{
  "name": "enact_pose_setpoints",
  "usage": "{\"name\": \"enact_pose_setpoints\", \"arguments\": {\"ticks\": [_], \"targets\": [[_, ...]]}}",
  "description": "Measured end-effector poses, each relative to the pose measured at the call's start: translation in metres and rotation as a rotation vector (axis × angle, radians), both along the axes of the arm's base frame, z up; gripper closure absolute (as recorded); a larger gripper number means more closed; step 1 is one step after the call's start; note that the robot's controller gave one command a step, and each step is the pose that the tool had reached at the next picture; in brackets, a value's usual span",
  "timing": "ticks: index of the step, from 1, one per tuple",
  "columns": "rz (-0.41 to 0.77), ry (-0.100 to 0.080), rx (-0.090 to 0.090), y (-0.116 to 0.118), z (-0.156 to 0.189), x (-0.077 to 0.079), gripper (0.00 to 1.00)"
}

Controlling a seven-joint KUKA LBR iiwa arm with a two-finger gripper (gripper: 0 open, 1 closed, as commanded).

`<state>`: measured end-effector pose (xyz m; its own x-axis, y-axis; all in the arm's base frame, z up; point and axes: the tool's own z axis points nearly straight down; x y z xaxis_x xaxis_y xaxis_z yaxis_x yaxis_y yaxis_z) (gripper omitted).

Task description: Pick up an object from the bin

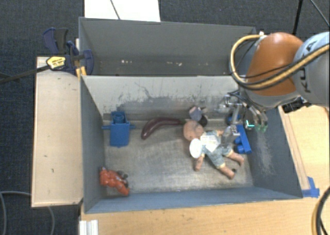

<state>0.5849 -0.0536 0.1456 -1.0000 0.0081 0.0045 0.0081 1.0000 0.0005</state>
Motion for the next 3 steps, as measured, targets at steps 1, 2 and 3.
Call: {"name": "enact_pose_setpoints", "arguments": {"ticks": [1,2,3], "targets": [[0.001,-0.008,-0.001,0.000,0.004,0.002,0.00],[-0.211,-0.013,-0.004,0.041,-0.054,-0.024,1.00],[-0.210,-0.013,-0.004,0.041,-0.054,-0.024,1.00]]}}
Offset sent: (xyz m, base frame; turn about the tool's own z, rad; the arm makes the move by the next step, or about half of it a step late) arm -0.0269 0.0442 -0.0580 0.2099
